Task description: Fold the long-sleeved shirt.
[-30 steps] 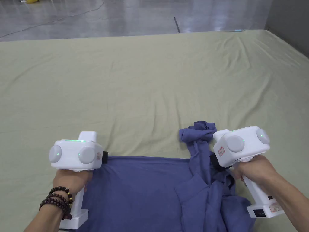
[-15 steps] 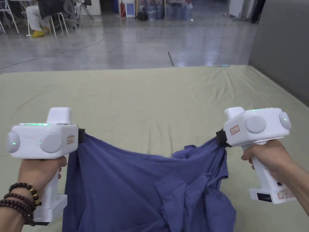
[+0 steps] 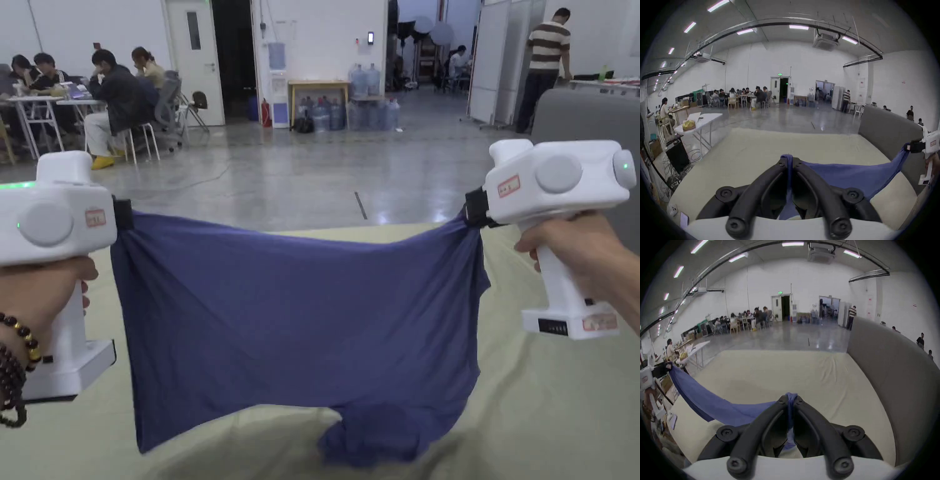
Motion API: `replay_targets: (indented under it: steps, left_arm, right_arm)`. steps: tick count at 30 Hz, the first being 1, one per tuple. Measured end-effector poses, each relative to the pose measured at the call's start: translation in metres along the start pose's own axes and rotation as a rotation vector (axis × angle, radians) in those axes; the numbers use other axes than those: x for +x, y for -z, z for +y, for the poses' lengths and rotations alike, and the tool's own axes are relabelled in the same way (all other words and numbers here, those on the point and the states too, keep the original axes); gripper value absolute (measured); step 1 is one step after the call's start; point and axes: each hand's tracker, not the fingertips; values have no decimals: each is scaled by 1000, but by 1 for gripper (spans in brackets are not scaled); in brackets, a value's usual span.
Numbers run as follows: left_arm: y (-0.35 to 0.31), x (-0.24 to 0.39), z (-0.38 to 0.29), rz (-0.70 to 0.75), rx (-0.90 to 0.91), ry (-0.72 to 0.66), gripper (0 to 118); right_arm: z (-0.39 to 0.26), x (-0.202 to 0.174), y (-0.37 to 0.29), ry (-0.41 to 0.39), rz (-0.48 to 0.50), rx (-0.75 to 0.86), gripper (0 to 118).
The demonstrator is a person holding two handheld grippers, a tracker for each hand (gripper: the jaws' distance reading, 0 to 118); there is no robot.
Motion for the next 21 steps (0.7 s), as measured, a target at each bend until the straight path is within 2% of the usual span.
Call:
replay_targets:
  steps: [9,13,16,19,21]
  left_arm:
    - [46,-2,113,64,107,-4,1]
    - [61,-6,158,77,167,-63,1]
    - [69,-4,186,102,165,-54,1]
    - [69,-6,208,96,205,-98,1]
    - [66,-3,220,94,216,-87,1]
  right_arm:
    - [145,-8,5,-77,-95,165,5]
    - [210,-15,-6,-51,-129,282,5]
    - [245,-20,-15,-52,-144,324,5]
    - [265,-15,-20,25,-171,369,5]
    - [272,-11,-23,38,-163,384,5]
